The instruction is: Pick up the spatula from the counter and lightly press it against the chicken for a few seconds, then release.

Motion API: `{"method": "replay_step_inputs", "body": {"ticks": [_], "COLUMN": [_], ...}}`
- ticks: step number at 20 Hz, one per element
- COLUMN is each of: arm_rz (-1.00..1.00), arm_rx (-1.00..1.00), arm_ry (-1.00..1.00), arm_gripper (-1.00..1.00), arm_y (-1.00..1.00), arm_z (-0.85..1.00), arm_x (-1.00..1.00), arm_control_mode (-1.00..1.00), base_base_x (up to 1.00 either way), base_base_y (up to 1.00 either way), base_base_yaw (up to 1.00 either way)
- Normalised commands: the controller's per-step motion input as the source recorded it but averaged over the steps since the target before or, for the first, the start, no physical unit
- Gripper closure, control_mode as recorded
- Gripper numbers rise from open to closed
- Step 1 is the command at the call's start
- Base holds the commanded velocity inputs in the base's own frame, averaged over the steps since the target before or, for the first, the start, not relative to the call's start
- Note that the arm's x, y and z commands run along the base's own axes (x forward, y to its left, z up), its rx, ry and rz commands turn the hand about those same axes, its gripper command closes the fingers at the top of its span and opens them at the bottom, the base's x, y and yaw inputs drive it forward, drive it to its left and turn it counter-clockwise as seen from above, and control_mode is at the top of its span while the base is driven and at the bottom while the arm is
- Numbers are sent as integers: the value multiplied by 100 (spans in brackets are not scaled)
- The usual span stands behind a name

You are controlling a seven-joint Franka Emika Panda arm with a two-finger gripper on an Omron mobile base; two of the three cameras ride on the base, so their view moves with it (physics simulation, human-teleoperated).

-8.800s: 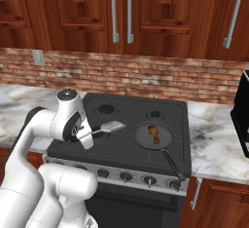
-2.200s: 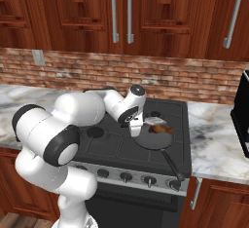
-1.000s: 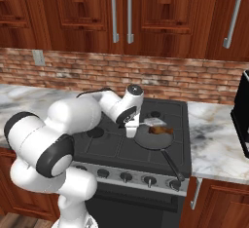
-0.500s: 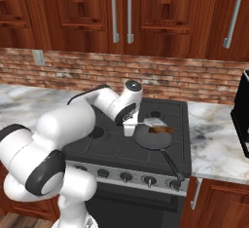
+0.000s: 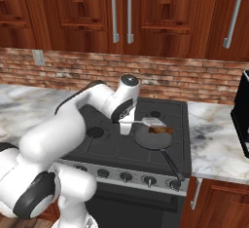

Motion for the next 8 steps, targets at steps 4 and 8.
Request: {"method": "replay_step_inputs", "body": {"ticks": [4, 8], "arm_rz": [0, 0], "arm_rx": [0, 0], "arm_ry": [0, 0], "arm_gripper": [100, 100], "arm_y": [9, 13], "arm_z": [32, 29], "arm_x": [-32, -28], "arm_control_mode": [-100, -100], "base_base_x": [0, 0], "base_base_y": [0, 0], "base_base_yaw": [0, 0]}}
